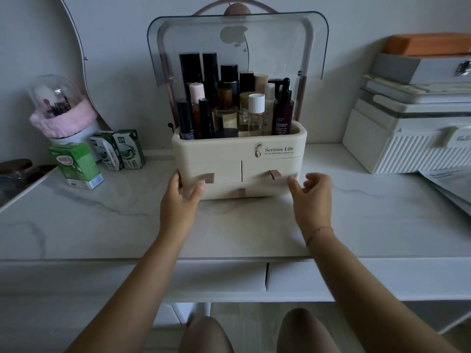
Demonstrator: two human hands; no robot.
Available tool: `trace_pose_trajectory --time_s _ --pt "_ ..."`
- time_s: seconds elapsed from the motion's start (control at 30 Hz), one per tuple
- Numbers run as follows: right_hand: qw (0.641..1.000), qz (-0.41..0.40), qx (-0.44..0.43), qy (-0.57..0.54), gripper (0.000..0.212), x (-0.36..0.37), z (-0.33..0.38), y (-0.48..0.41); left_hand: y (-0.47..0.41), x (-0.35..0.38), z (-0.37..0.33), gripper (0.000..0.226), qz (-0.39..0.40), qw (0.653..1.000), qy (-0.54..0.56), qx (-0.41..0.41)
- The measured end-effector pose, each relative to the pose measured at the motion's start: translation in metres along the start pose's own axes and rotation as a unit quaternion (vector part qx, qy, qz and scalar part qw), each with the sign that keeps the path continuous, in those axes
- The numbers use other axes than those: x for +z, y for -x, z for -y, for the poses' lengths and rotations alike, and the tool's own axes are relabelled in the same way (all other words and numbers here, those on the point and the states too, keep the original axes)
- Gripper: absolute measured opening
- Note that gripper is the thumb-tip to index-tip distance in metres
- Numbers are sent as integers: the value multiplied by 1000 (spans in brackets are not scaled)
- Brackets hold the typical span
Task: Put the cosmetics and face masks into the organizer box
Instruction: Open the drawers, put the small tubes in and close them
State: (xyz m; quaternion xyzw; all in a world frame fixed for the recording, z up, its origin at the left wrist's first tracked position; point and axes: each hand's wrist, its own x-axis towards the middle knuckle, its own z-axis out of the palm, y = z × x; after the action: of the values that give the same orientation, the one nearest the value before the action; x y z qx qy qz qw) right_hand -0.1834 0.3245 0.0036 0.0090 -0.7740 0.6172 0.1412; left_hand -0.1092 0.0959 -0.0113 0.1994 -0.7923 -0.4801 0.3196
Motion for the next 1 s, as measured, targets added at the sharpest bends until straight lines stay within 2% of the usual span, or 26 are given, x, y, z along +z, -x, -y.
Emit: trace_pose_trajectory --time_s 0.03,0.07,0.13,0.2,0.27,0.33,0.6,0.8,0.87,0.93,0.97,1.0 --pt "1000 -2 12 -12 30 3 2 10 2 -1 3 59 14 1000 12 -11" --pt "998 35 34 -31 24 7 4 19 4 -3 5 60 26 999 32 -20" --pt "978 162 105 -74 25 21 11 34 4 -4 6 60 36 997 61 -33" --pt "943 252 179 -122 26 35 21 40 5 -4 5 57 32 996 76 -38" --pt "918 285 230 -154 26 47 29 39 5 -3 6 52 25 995 91 -36" --pt "910 289 251 -159 25 56 32 36 5 -4 7 52 26 994 100 -38" --pt "920 285 217 -160 18 53 39 45 5 -7 3 53 6 992 108 -60" --pt "910 366 164 -107 24 0 35 93 26 -23 0 44 -7 996 73 -45" --pt "940 332 82 4 28 -23 27 97 36 -28 1 43 -1 997 65 -36" --pt "977 167 -34 131 28 -45 17 87 47 -32 3 44 2 997 68 -34" --pt "982 83 -70 153 25 -53 13 80 52 -34 3 45 2 997 64 -33" --pt "985 36 -76 151 27 -59 10 72 57 -35 3 46 2 998 60 -31"
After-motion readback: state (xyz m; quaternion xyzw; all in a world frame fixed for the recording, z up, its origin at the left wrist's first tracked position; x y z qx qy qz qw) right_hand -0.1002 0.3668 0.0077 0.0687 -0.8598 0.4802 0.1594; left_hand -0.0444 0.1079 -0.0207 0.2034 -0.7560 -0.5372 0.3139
